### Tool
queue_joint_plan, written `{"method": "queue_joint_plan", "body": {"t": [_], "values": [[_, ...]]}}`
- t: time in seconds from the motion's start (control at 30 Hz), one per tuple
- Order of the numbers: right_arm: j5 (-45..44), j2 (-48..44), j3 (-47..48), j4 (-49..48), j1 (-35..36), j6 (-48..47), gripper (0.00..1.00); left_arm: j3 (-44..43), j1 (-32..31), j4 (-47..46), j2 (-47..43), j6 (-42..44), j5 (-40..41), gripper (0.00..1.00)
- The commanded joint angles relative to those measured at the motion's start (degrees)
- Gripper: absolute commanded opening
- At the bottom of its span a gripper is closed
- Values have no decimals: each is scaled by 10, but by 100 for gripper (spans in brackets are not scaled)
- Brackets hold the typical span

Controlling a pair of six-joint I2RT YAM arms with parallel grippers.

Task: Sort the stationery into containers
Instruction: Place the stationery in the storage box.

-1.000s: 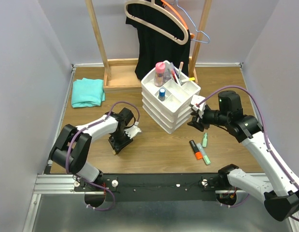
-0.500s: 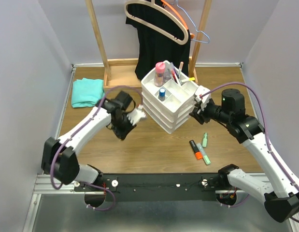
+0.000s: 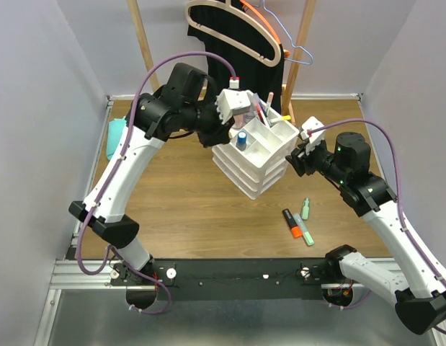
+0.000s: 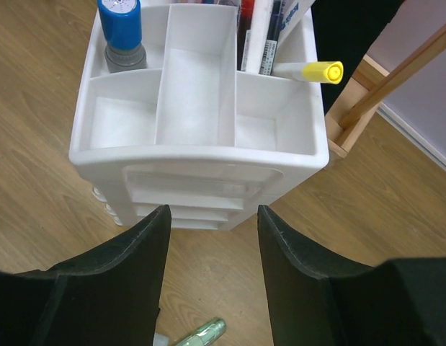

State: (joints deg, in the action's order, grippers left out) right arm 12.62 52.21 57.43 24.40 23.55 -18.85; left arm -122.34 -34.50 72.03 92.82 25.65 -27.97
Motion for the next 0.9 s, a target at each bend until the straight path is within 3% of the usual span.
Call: {"method": "queue_joint_plan", "body": {"t": [0.0, 0.3, 0.87], "values": [[-29, -6, -2, -22, -4, 7, 59, -68, -26, -11, 36, -22, -26, 0], [-30, -22, -21, -25, -6, 14, 60, -54, -103, -31, 97, -53, 18, 0], [-29, -36, -34, -27, -11, 22, 60, -74, -109, -46, 170, -60, 48, 0]]}}
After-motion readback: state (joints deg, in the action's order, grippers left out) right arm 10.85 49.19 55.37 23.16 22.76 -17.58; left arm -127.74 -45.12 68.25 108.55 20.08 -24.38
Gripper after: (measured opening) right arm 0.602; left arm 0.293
